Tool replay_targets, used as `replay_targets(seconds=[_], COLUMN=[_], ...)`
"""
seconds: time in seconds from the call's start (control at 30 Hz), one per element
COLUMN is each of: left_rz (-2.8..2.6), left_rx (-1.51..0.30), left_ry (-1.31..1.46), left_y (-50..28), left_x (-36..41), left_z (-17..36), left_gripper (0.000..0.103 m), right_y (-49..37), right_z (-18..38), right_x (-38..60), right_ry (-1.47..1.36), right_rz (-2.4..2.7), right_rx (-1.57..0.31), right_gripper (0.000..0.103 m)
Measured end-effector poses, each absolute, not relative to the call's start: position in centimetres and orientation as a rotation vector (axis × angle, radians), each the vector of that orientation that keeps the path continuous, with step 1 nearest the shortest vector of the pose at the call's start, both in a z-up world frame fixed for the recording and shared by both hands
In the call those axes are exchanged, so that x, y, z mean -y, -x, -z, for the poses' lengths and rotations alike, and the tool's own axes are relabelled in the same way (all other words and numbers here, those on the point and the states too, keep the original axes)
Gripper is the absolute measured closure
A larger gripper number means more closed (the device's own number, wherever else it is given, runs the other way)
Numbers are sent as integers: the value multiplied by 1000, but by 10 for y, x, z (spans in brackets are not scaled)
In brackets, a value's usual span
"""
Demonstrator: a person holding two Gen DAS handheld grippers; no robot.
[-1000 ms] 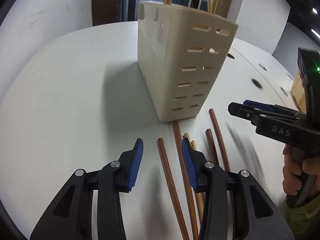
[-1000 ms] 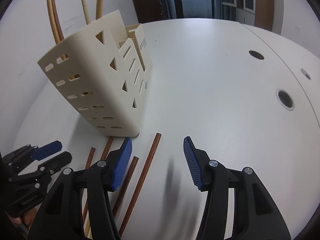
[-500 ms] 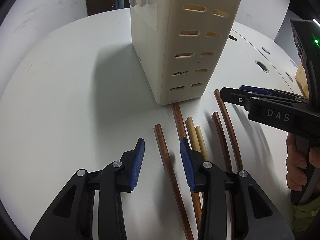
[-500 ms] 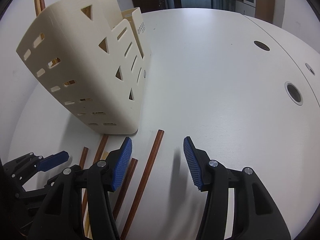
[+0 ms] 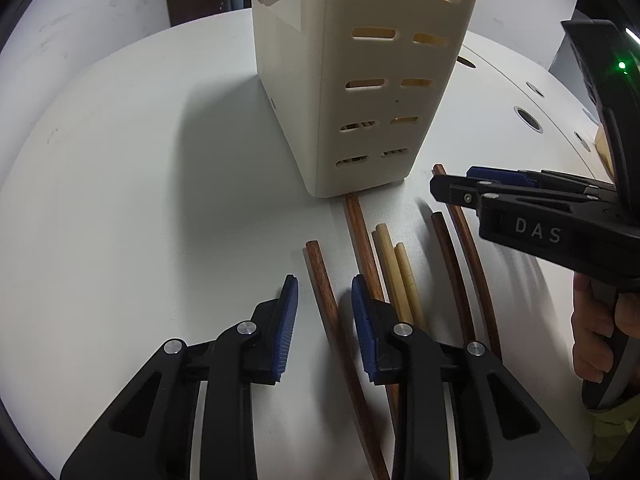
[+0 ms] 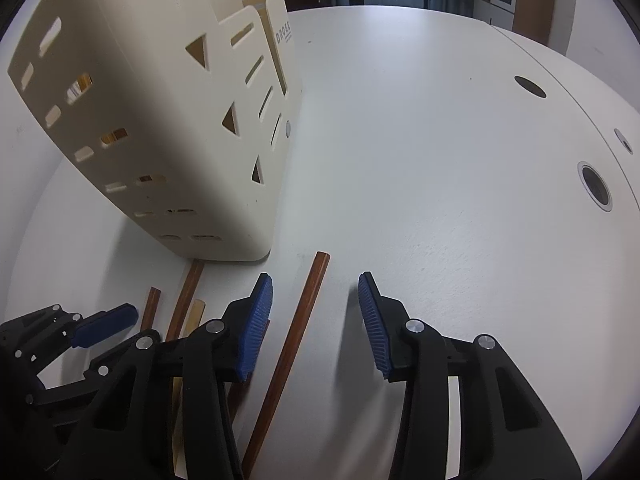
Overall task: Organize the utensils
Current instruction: 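Grasp a dark-brown chopstick with the left tool while the right tool grasps another, then lift both held chopsticks upright and carry them above the holder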
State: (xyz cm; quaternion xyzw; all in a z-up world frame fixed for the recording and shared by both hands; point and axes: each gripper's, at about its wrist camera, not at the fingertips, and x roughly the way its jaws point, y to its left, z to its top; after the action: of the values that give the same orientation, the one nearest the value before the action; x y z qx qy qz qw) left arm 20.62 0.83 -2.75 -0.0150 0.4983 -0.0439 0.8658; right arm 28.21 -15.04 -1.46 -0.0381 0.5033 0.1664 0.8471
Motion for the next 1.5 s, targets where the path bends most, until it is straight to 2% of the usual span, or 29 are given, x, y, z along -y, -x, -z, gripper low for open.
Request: replay_targets(seconds=[0.2, 0.33, 0.47, 0.97, 1.5], left_rz=[100, 105, 103, 65, 9], left_rx=[-1032, -1028, -1026, -946, -575], left_ry=[-10, -48, -57, 4, 140], left_y=[-207, -204, -204, -195, -153], left_x=[-1, -1, -1, -14, -28], left_z=[29, 28, 27, 7, -89], left_gripper=[86, 93, 96, 97, 97], right_y=[-282, -281, -274, -269, -224], right_z=[16, 16, 17, 4, -75], right_x=[150, 151, 149, 169, 180], right_ry=[106, 115, 138, 63, 15], right_rz=[-345, -375, -391, -416, -493], right_rx=[-1054, -1058, -1044, -1008, -736], right_gripper=[64, 81, 89, 95, 95])
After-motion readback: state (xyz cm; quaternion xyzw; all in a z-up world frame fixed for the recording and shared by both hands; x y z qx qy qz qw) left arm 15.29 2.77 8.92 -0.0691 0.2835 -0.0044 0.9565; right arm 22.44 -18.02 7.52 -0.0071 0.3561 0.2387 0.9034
